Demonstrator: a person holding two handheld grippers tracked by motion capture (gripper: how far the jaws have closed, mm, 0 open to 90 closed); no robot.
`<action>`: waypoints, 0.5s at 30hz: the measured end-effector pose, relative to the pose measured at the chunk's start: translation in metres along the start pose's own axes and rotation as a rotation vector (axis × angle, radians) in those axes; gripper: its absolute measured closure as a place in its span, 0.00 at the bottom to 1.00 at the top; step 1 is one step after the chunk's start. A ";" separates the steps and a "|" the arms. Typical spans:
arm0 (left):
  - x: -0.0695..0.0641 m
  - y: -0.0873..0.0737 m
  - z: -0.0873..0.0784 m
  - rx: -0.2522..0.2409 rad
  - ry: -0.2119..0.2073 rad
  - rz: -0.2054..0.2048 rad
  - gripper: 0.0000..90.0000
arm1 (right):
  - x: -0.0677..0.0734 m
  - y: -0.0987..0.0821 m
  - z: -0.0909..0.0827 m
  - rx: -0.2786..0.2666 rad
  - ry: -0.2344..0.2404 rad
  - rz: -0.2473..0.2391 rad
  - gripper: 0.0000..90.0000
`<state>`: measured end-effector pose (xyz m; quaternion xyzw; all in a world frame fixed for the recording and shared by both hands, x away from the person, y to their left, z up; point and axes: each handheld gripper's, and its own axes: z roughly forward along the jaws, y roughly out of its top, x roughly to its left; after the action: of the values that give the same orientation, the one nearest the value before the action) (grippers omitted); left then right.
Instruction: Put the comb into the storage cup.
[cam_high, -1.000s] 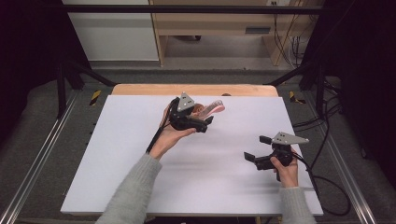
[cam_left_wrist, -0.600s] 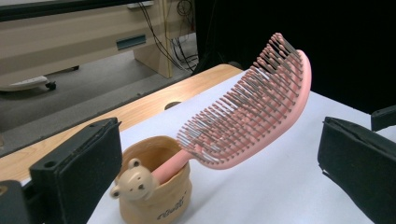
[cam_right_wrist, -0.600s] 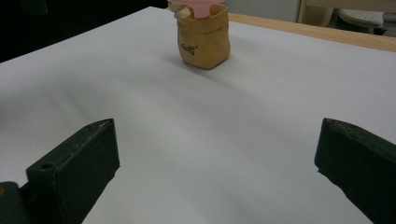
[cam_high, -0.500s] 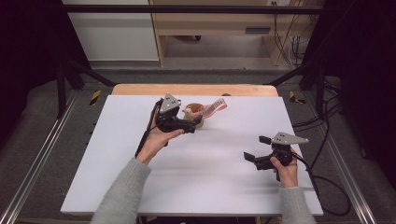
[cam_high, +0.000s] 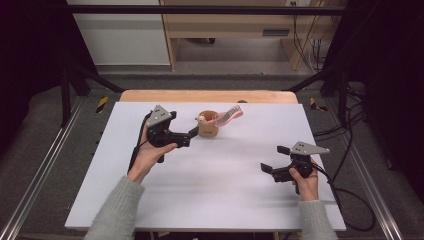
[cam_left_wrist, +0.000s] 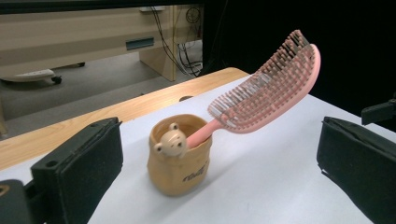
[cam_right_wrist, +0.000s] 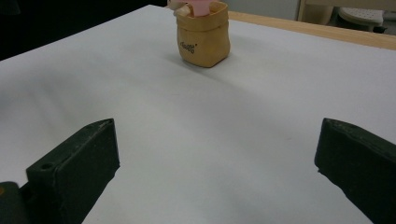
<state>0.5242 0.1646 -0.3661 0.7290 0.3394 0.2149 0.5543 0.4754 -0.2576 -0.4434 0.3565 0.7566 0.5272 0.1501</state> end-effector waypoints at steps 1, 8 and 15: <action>0.002 -0.002 -0.003 -0.002 -0.001 -0.001 0.00 | 0.000 0.000 0.000 0.000 -0.001 0.000 0.00; 0.013 -0.022 -0.021 0.010 0.009 -0.013 0.00 | 0.000 0.000 0.001 0.006 -0.003 0.000 0.00; 0.024 -0.043 -0.037 0.026 0.017 -0.029 0.00 | 0.000 -0.001 0.001 0.007 -0.005 -0.005 0.00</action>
<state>0.5035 0.2131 -0.3982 0.7293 0.3574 0.2085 0.5449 0.4758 -0.2568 -0.4446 0.3566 0.7589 0.5233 0.1520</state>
